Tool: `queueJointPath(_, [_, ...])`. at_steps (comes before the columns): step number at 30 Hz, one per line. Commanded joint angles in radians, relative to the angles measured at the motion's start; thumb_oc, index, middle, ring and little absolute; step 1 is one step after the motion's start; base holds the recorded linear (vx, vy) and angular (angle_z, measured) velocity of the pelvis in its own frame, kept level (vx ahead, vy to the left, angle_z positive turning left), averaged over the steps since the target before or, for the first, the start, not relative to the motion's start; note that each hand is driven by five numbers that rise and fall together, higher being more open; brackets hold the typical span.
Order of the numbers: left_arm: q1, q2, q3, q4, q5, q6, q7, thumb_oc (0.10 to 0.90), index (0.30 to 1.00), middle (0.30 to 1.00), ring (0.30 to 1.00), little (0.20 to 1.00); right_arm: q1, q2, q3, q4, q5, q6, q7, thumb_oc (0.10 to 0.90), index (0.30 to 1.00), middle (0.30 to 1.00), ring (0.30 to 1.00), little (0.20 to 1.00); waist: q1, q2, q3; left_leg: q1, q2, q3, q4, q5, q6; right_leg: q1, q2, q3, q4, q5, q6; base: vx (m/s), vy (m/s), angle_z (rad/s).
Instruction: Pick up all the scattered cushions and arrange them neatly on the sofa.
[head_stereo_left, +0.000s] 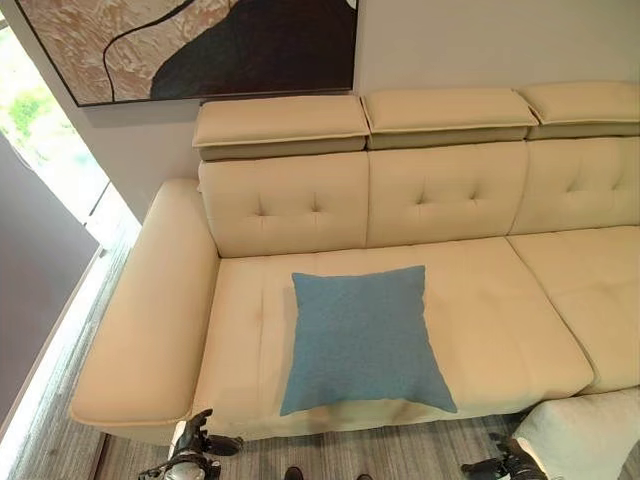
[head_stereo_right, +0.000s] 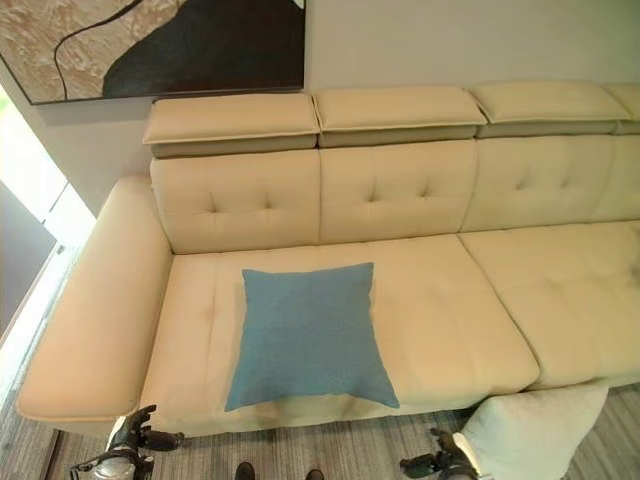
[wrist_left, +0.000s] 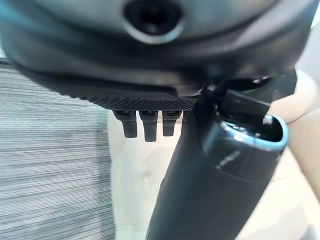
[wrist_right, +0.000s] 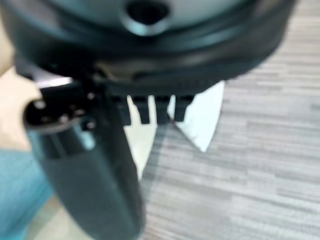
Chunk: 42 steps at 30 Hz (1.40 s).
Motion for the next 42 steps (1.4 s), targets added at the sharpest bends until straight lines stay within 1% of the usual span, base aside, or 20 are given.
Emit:
queueJointPath(1, [-0.089,0.071,0.058,-0.095,-0.039,-0.086,0.038,0.800,0.900,0.900,0.900,0.900,-0.074,-0.035,-0.005,-0.117,0.043,-0.060,-0.045,0.800,0.900,0.900,0.900,0.900,-0.004,-0.053,0.031,0.051,-0.020,-0.011,0.002,-0.145,-0.010,0.042,-0.079,0.041,0.004,-0.067,0.109,0.05,-0.028,-0.02])
queueJointPath(2, [-0.115,0.116,0.041,-0.080,-0.073,-0.080,0.011,0.800,0.900,0.900,0.900,0.900,-0.284,-0.272,-0.032,-0.087,0.080,0.013,-0.007,0.800,0.900,0.900,0.900,0.900,0.010,-0.062,0.020,0.054,-0.017,-0.014,0.002,-0.147,-0.019,0.046,-0.079,0.032,0.004,-0.072,0.111,0.03,-0.034,-0.01])
queueJointPath(3, [-0.099,0.121,0.069,-0.177,-0.086,-0.101,0.023,0.800,0.900,0.900,0.900,0.900,-0.130,-0.248,-0.105,-0.185,0.174,-0.043,0.013,0.800,0.900,0.900,0.900,0.900,-0.005,-0.062,0.027,0.050,-0.018,-0.011,0.002,-0.148,-0.019,0.042,-0.079,0.034,0.004,-0.069,0.115,0.02,-0.031,-0.03])
queueJointPath(4, [-0.098,0.122,0.068,-0.178,-0.086,-0.101,0.023,0.800,0.900,0.900,0.900,0.900,-0.129,-0.248,-0.106,-0.186,0.174,-0.043,0.013,0.800,0.900,0.900,0.900,0.900,-0.005,-0.062,0.024,0.046,-0.018,-0.011,0.002,-0.146,-0.019,0.038,-0.079,0.034,0.004,-0.068,0.115,-0.03,-0.005,0.07])
queueJointPath(5, [-0.083,0.107,0.071,-0.211,-0.090,-0.106,0.025,0.800,0.900,0.900,0.900,0.900,-0.102,-0.233,-0.116,-0.239,0.161,-0.066,-0.002,0.800,0.900,0.900,0.900,0.900,-0.011,-0.061,0.027,0.042,-0.019,-0.009,0.002,-0.145,-0.018,0.034,-0.079,0.038,0.004,-0.066,0.116,0.00,0.000,0.00])
queueJointPath(6, [-0.072,0.104,0.088,-0.240,-0.100,-0.103,0.020,0.800,0.900,0.900,0.900,0.900,-0.077,-0.215,-0.135,-0.295,0.150,-0.062,-0.011,0.800,0.900,0.900,0.900,0.900,-0.015,-0.058,0.028,0.040,-0.018,-0.006,0.002,-0.146,-0.016,0.031,-0.078,0.042,0.004,-0.067,0.116,0.00,0.000,0.00])
queueJointPath(8, [-0.063,0.104,0.093,-0.309,-0.104,-0.108,0.018,0.800,0.900,0.900,0.900,0.900,-0.064,-0.210,-0.170,-0.387,0.119,-0.069,-0.046,0.800,0.900,0.900,0.900,0.900,-0.017,-0.055,0.027,0.038,-0.019,-0.006,0.002,-0.149,-0.014,0.030,-0.077,0.040,0.004,-0.070,0.116,0.00,0.002,-0.04])
queueJointPath(10, [-0.064,0.105,0.086,-0.362,-0.101,-0.114,0.023,0.800,0.900,0.900,0.900,0.900,-0.074,-0.233,-0.193,-0.439,0.123,-0.076,-0.065,0.800,0.900,0.900,0.900,0.900,-0.020,-0.053,0.029,0.034,-0.020,-0.011,0.002,-0.149,-0.014,0.027,-0.078,0.038,0.004,-0.073,0.115,0.00,0.000,0.00])
queueJointPath(12, [-0.063,0.106,0.078,-0.410,-0.096,-0.119,0.029,0.800,0.900,0.900,0.900,0.900,-0.081,-0.236,-0.224,-0.514,0.157,-0.085,-0.079,0.800,0.900,0.900,0.900,0.900,-0.022,-0.051,0.032,0.032,-0.021,-0.014,0.002,-0.149,-0.014,0.026,-0.079,0.037,0.004,-0.073,0.114,0.00,0.000,0.00])
queueJointPath(15, [-0.066,0.099,0.073,-0.452,-0.102,-0.123,0.032,0.800,0.900,0.900,0.900,0.900,-0.096,-0.202,-0.248,-0.545,0.234,-0.109,-0.087,0.800,0.900,0.900,0.900,0.900,-0.022,-0.048,0.033,0.031,-0.021,-0.019,0.002,-0.152,-0.014,0.025,-0.078,0.036,0.004,-0.077,0.113,0.00,0.000,0.00])
queueJointPath(19, [-0.096,0.085,0.053,-0.478,-0.113,-0.125,0.037,0.800,0.900,0.900,0.900,0.900,-0.131,-0.139,-0.212,-0.586,0.309,-0.129,-0.069,0.800,0.900,0.900,0.900,0.900,-0.019,-0.046,0.041,0.022,-0.021,-0.023,0.002,-0.151,-0.016,0.018,-0.078,0.033,0.004,-0.077,0.111,0.00,0.000,0.00])
queueJointPath(21, [-0.159,0.080,0.022,-0.484,-0.124,-0.128,0.051,0.800,0.900,0.900,0.900,0.900,-0.193,-0.085,-0.158,-0.577,0.352,-0.140,-0.066,0.800,0.900,0.900,0.900,0.900,-0.015,-0.047,0.057,0.003,-0.020,-0.026,0.002,-0.144,-0.017,-0.004,-0.077,0.033,0.004,-0.073,0.110,-0.05,-0.007,0.00])
queueJointPath(22, [-0.161,0.081,0.023,-0.483,-0.124,-0.128,0.051,0.800,0.900,0.900,0.900,0.900,-0.195,-0.085,-0.158,-0.576,0.352,-0.141,-0.066,0.800,0.900,0.900,0.900,0.900,-0.016,-0.047,0.057,0.002,-0.020,-0.026,0.002,-0.143,-0.017,-0.005,-0.077,0.033,0.004,-0.072,0.110,-0.06,-0.007,0.02])
queueJointPath(25, [-0.242,0.066,-0.016,-0.484,-0.133,-0.132,0.073,0.800,0.900,0.900,0.900,0.900,-0.268,-0.038,-0.095,-0.565,0.369,-0.143,-0.068,0.800,0.900,0.900,0.900,0.900,-0.011,-0.049,0.088,-0.036,-0.021,-0.031,0.002,-0.128,-0.018,-0.043,-0.073,0.035,0.004,-0.064,0.107,-0.11,-0.010,0.01])
queueJointPath(26, [-0.296,0.045,-0.041,-0.477,-0.158,-0.141,0.090,0.800,0.900,0.900,0.900,0.900,-0.319,-0.007,-0.057,-0.551,0.372,-0.145,-0.077,0.800,0.900,0.900,0.900,0.900,-0.006,-0.053,0.107,-0.067,-0.020,-0.034,0.002,-0.116,-0.018,-0.073,-0.070,0.034,0.004,-0.055,0.105,-0.11,-0.012,0.01])
queueJointPath(29, [-0.345,0.028,-0.058,-0.471,-0.186,-0.151,0.099,0.800,0.900,0.900,0.900,0.900,-0.369,0.012,-0.024,-0.501,0.370,-0.145,-0.085,0.800,0.900,0.900,0.900,0.900,0.000,-0.055,0.124,-0.098,-0.019,-0.041,0.002,-0.105,-0.019,-0.102,-0.069,0.032,0.004,-0.049,0.103,-0.09,-0.013,0.01])
queueJointPath(31, [-0.436,0.022,-0.091,-0.449,-0.211,-0.164,0.123,0.800,0.900,0.900,0.900,0.900,-0.463,0.027,0.010,-0.462,0.383,-0.148,-0.104,0.800,0.900,0.900,0.900,0.900,0.006,-0.057,0.153,-0.145,-0.019,-0.045,0.002,-0.086,-0.022,-0.148,-0.070,0.034,0.004,-0.034,0.101,-0.12,-0.010,0.06])
queueJointPath(34, [-0.550,0.044,-0.115,-0.406,-0.219,-0.177,0.159,0.800,0.900,0.900,0.900,0.900,-0.579,0.023,0.047,-0.419,0.388,-0.155,-0.131,0.800,0.900,0.900,0.900,0.900,0.009,-0.064,0.171,-0.211,-0.018,-0.046,0.012,-0.068,-0.026,-0.209,-0.069,0.035,0.004,-0.013,0.099,-0.07,-0.002,0.02])
queueJointPath(39, [-0.685,0.058,-0.156,-0.340,-0.214,-0.177,0.195,0.800,0.900,0.900,0.900,0.900,-0.717,0.018,0.081,-0.404,0.392,-0.161,-0.165,0.800,0.900,0.900,0.900,0.900,0.008,-0.078,0.198,-0.289,-0.013,-0.046,0.028,-0.054,-0.031,-0.280,-0.069,0.044,0.004,0.007,0.100,-0.01,0.003,-0.05])
queueJointPath(42, [-0.734,0.065,-0.174,-0.319,-0.199,-0.174,0.211,0.800,0.900,0.900,0.900,0.900,-0.765,0.008,0.098,-0.426,0.361,-0.167,-0.186,0.800,0.900,0.900,0.900,0.900,0.004,-0.088,0.212,-0.326,-0.010,-0.045,0.030,-0.047,-0.033,-0.317,-0.063,0.054,0.004,0.013,0.102,0.00,0.001,-0.01])
